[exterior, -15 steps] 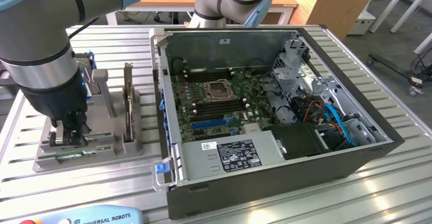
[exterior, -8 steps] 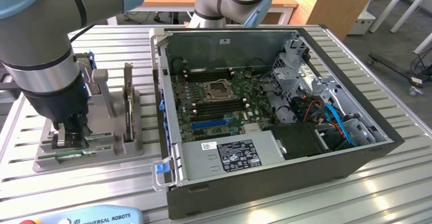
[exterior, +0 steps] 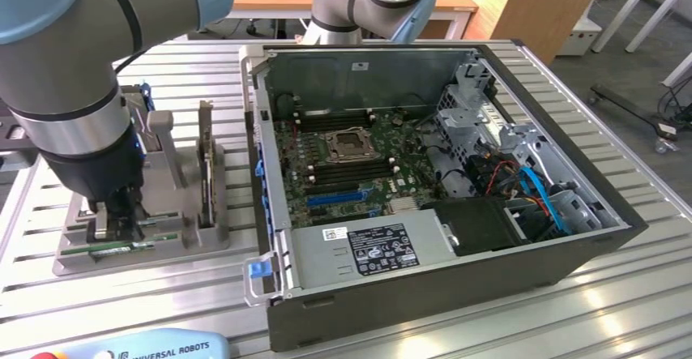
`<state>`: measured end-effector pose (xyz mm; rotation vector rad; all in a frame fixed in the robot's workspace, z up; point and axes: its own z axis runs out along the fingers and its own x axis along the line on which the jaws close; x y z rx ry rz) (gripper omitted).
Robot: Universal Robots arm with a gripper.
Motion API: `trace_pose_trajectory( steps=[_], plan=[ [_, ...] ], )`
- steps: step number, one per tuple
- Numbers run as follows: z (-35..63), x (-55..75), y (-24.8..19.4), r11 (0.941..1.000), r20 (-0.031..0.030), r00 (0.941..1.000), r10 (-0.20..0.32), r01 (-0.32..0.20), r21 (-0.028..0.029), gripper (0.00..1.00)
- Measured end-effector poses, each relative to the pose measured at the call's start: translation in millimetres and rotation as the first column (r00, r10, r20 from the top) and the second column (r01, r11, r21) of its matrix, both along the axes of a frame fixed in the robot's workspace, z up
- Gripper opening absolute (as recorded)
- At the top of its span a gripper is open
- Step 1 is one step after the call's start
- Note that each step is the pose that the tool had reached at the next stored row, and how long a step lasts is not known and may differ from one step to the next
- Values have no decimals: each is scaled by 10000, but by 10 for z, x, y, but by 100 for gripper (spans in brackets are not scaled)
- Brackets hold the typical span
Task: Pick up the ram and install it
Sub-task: 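Pick up the ram and move it above insertion slot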
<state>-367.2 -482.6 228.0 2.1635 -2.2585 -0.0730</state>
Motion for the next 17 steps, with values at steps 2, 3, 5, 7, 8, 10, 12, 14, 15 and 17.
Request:
trace_pose_trajectory(
  steps=[2, 3, 5, 7, 8, 10, 12, 14, 15, 17],
  plan=[
    [-19, 0, 0, 10000, 0, 10000, 0, 0, 0, 36],
    [-28, 0, 0, 10000, -1, 10000, 0, 0, 0, 36],
    [-46, 0, 0, 10000, -1, 10000, 0, 0, 0, 36],
    [-64, 0, 0, 10000, 0, 10000, 0, 0, 0, 36],
    [-72, 0, 0, 10000, 0, 10000, 0, 0, 0, 36],
    [-88, 0, 0, 10000, 0, 10000, 0, 0, 0, 36],
    [-102, 0, 0, 10000, 0, 10000, 0, 0, 0, 36],
    [-117, 0, 0, 10000, 0, 10000, 0, 0, 0, 36],
    [-125, 0, 0, 10000, -1, 10000, 0, 0, 0, 36],
    [-141, 0, 0, 10000, 0, 10000, 0, 0, 0, 36]
  ],
)
